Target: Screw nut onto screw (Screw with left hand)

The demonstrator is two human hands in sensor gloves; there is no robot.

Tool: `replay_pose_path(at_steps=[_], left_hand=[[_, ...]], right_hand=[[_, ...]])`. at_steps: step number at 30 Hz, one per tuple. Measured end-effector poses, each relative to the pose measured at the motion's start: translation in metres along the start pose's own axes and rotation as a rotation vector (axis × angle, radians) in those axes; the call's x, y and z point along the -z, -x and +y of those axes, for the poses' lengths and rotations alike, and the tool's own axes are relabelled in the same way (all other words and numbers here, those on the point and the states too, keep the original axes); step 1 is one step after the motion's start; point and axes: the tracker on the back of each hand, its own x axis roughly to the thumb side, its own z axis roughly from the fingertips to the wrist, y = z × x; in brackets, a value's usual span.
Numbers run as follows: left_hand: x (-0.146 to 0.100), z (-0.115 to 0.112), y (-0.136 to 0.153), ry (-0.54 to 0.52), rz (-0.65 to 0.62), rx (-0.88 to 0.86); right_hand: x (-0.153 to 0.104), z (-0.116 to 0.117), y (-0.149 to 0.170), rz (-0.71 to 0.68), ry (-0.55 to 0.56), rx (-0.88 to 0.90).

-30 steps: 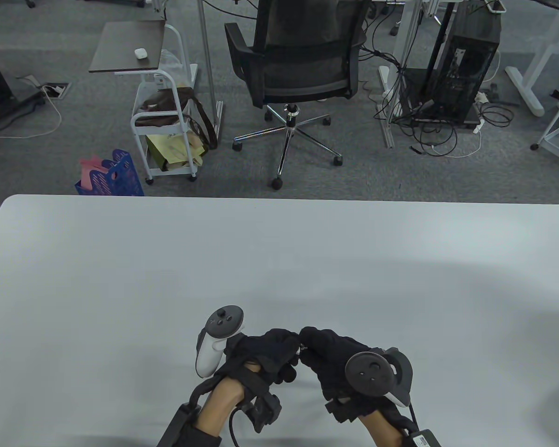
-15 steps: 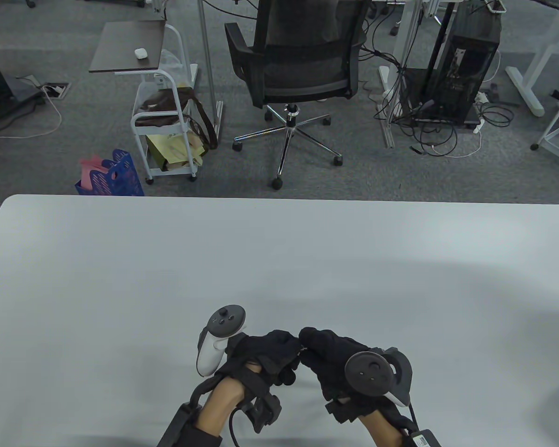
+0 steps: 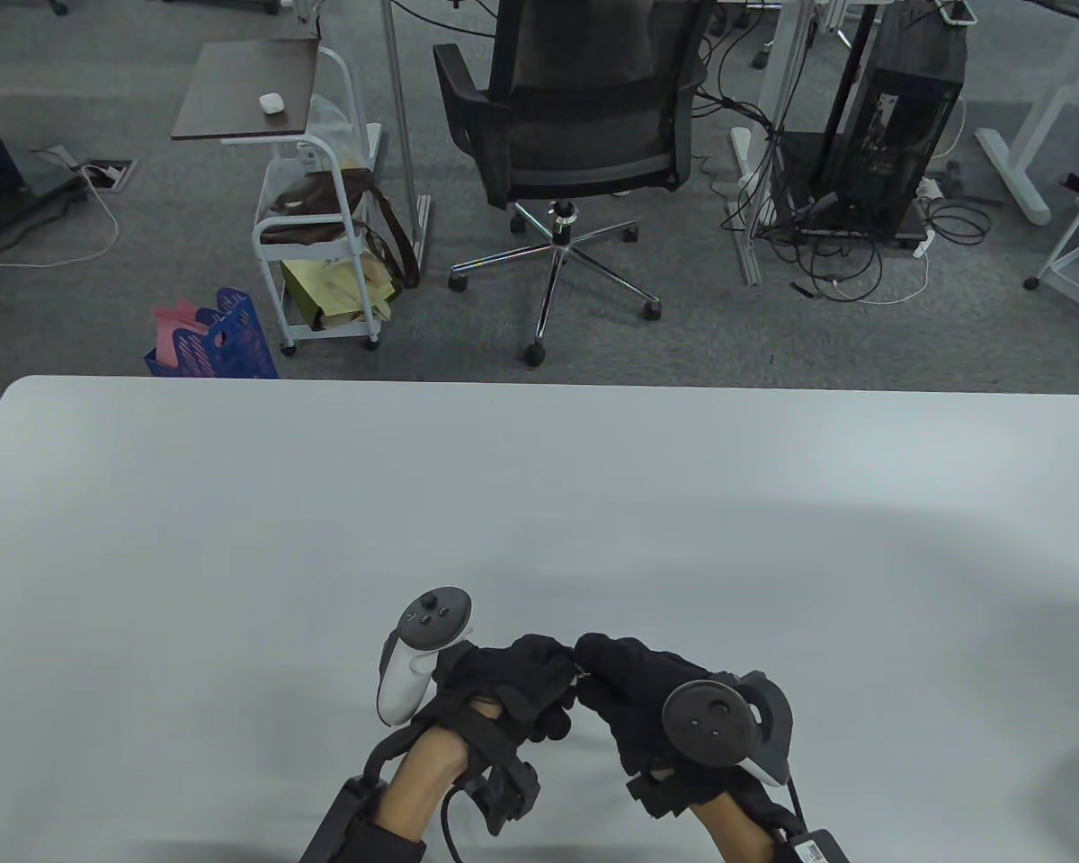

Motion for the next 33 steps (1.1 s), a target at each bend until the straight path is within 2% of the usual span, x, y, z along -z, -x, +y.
replay_pose_path(at_steps=[3, 11, 16, 23, 29, 33], left_hand=[[-0.0003, -0.0007, 0.0013, -0.021, 0.007, 0.007], [0.0007, -0.0017, -0.0006, 0.022, 0.001, 0.018], [0.0012, -0.0014, 0.0033, -0.013, 0.011, 0.012], [0.0012, -0.0016, 0.0015, 0.023, 0.005, 0.009], [0.0016, -0.0008, 0.0033, -0.031, 0.018, 0.011], [0.0018, -0.0008, 0.002, 0.013, 0.01, -0.003]], right_hand=[[0.0001, -0.0012, 0.0012, 0.004, 0.006, 0.004], [0.0001, 0.0001, 0.0, 0.0, -0.002, 0.002], [-0.0001, -0.0002, 0.0009, 0.002, 0.0, 0.003], [0.0003, 0.0011, 0.0006, 0.002, -0.007, -0.003], [0.0001, 0.0015, 0.001, 0.004, -0.014, 0.002], [0.0002, 0.0022, 0.0004, 0.002, -0.016, -0.001]])
